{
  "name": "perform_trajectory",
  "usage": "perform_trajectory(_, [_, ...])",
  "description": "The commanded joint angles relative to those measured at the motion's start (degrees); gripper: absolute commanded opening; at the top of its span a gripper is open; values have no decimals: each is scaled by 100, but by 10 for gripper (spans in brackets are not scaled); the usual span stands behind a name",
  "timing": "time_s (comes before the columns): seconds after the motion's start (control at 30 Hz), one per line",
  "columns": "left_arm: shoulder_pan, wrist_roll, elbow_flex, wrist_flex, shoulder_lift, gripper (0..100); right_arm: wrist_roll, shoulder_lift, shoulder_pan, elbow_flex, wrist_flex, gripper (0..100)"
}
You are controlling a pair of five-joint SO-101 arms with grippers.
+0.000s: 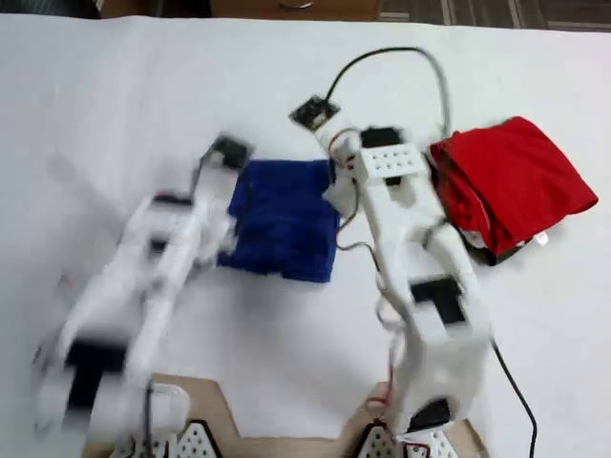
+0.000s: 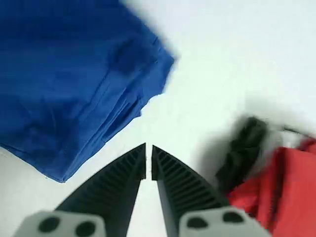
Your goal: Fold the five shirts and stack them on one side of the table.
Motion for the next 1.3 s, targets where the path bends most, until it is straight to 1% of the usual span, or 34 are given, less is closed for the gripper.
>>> perform_trajectory(0.0, [-53, -53, 734, 167, -1512, 22, -9, -2105, 338, 4457, -2026, 23])
perform_trajectory(0.17, [-26, -53, 699, 123, -1512, 22, -9, -3380, 330, 5705, -2985, 25])
perform_trajectory(0.27, [-62, -44, 453, 211, -1512, 22, -9, -3670, 321, 6004, -3222, 26])
perform_trajectory(0.47, [-132, 0, -224, 624, -1468, 21, 0, -3213, 321, 5996, -3380, 25])
perform_trajectory(0.73, [-141, -18, -295, 633, -1363, 21, 0, -2510, 321, 5952, -3749, 25])
perform_trajectory(0.87, [-141, -35, -374, 413, -580, 21, 0, -2404, 321, 5916, -3749, 26])
perform_trajectory(0.97, [-123, -9, -681, 299, 185, 21, 0, -2369, 312, 5873, -3749, 26])
perform_trajectory(1.13, [-141, 0, -1543, 598, 1178, 21, 0, -2369, 312, 5873, -3732, 25])
perform_trajectory(1.27, [-123, 0, -2273, 1020, 1266, 21, 0, -2369, 312, 5873, -3732, 25])
